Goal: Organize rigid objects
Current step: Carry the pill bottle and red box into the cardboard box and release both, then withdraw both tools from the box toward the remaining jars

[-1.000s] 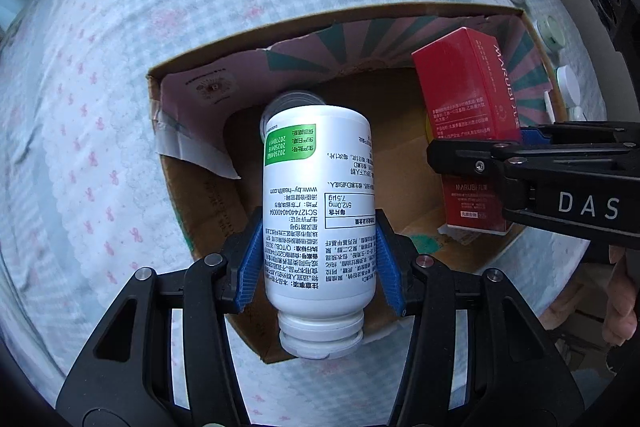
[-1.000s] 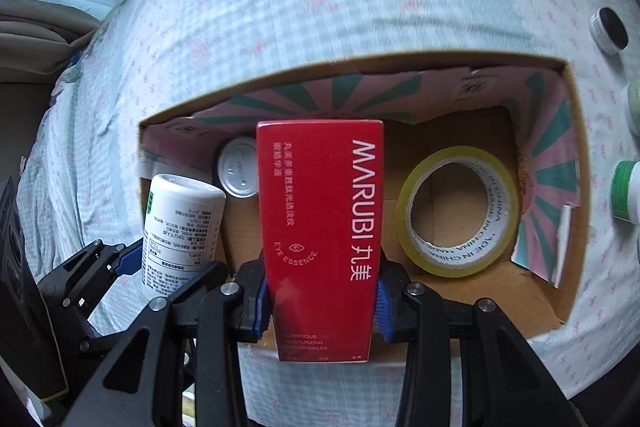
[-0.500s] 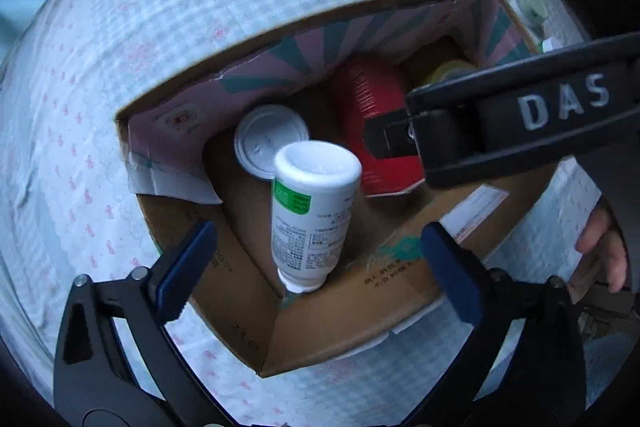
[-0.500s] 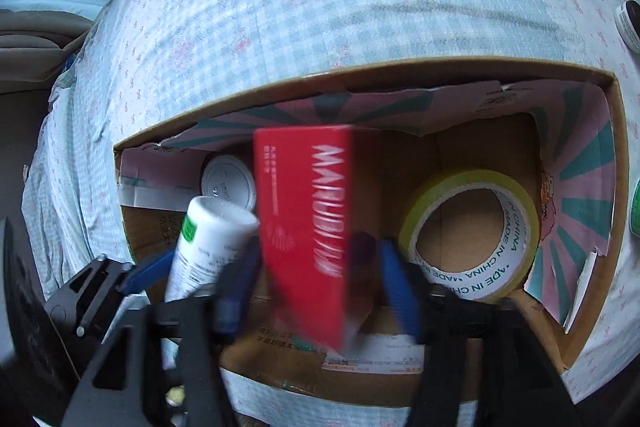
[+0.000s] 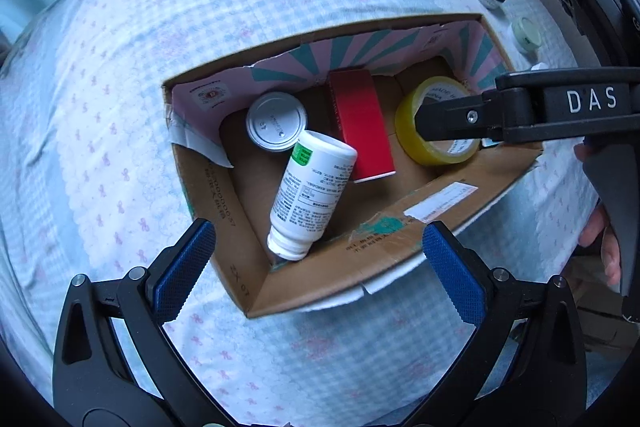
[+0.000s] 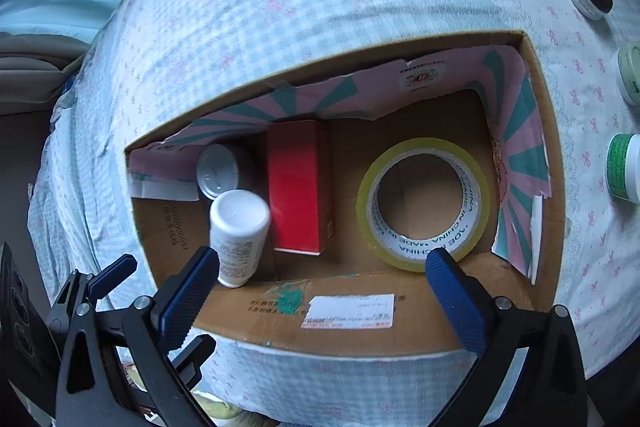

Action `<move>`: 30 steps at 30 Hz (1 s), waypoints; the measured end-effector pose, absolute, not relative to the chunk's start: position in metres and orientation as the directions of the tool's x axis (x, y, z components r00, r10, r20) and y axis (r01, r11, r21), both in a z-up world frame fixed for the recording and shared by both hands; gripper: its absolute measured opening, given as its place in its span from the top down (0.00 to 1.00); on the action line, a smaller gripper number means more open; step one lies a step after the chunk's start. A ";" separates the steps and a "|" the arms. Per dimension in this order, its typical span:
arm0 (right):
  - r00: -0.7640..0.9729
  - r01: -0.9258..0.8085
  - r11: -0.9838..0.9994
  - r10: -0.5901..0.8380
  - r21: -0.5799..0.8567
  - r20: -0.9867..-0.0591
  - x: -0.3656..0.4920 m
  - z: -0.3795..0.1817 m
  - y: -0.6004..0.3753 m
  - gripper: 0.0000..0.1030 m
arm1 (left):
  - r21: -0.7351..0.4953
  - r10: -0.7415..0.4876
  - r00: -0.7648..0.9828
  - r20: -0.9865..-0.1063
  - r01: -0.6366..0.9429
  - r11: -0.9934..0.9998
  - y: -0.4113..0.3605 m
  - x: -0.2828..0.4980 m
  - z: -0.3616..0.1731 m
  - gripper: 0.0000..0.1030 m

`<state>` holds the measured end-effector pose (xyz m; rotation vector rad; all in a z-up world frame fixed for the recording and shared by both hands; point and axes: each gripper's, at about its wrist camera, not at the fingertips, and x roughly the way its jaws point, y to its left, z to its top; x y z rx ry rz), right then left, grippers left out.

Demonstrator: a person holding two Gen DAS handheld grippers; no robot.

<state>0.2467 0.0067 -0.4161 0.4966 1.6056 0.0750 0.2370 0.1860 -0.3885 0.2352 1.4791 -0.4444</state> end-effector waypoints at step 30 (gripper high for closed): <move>0.274 0.141 0.971 0.150 0.194 -0.950 0.134 -0.201 -0.058 0.00 | -0.052 -0.199 0.346 -0.917 0.391 0.919 0.103 0.118 -0.188 0.00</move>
